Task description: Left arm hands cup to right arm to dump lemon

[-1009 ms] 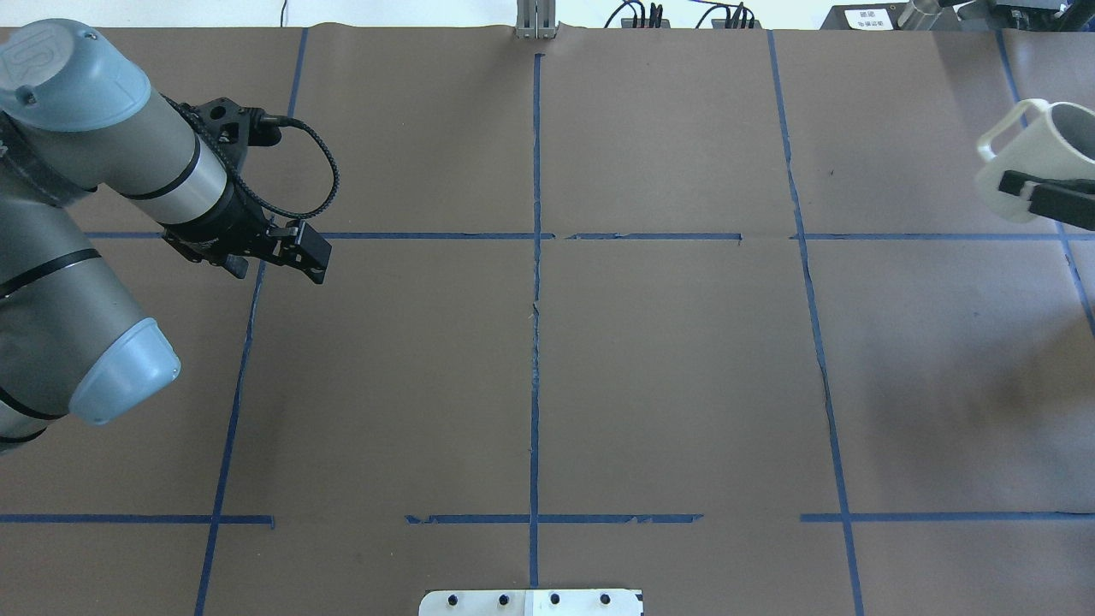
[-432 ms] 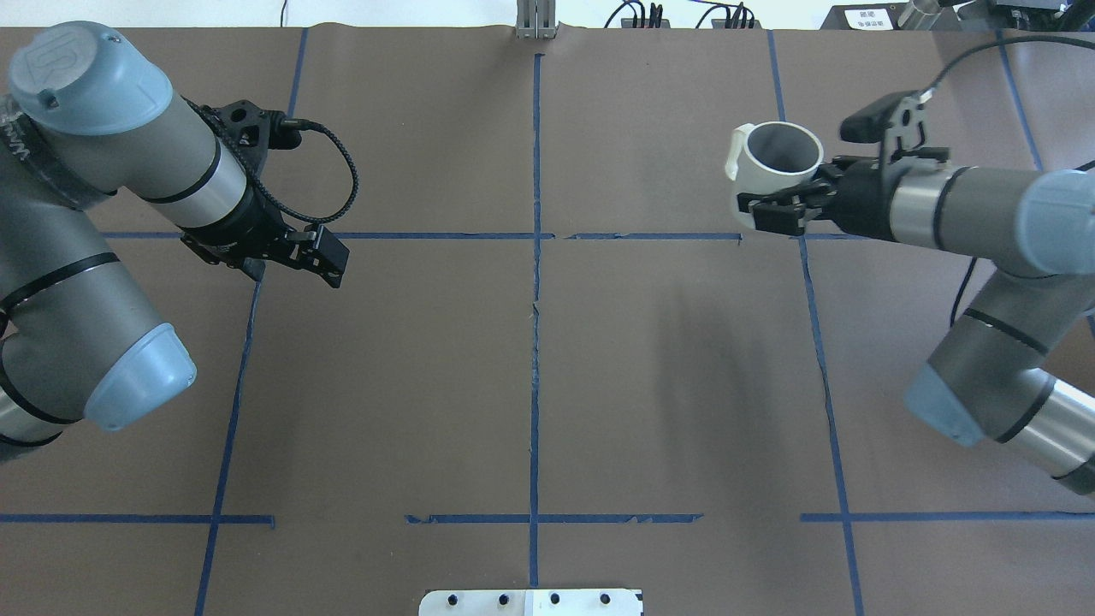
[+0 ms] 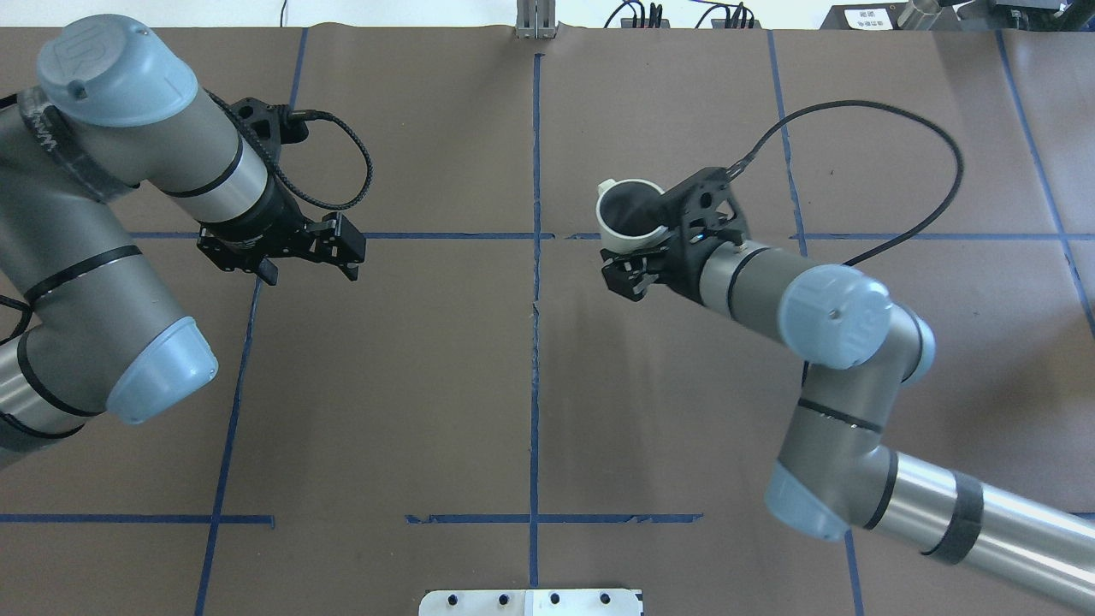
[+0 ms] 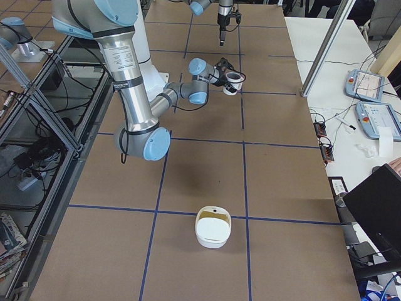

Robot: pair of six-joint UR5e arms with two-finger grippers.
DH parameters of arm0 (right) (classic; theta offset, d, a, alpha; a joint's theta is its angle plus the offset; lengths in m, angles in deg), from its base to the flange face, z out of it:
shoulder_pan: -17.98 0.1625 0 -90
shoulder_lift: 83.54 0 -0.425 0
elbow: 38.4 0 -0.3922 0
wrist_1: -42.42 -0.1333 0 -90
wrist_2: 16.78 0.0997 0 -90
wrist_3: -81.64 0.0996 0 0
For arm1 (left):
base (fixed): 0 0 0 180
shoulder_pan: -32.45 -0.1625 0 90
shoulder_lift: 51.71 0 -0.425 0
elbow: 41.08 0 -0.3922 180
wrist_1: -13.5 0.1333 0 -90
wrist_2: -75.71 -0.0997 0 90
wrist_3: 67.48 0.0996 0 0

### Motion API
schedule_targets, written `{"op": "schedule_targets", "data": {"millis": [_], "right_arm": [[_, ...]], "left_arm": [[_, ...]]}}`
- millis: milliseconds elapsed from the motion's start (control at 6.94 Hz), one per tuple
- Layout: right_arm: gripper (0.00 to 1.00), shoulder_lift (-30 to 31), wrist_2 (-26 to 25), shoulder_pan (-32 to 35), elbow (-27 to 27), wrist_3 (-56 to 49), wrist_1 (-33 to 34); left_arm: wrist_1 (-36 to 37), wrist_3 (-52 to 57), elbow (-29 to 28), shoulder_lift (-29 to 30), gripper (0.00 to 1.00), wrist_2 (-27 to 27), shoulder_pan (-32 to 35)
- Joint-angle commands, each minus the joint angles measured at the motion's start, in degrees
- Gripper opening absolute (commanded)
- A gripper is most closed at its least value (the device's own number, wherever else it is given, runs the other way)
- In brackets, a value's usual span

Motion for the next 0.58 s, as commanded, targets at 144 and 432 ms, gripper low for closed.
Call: {"op": "schedule_targets", "data": {"millis": [144, 432], "right_arm": [[0.33, -3.7, -10.0, -6.5, 0.4, 0.1, 3.3], [0.36, -6.5, -10.3, -7.0, 0.4, 0.1, 6.4]], "left_arm": [[0.6, -15.9, -0.2, 5.8, 1.00, 0.1, -0.2], [0.9, -15.9, -1.0, 9.1, 1.00, 0.1, -0.6]]}}
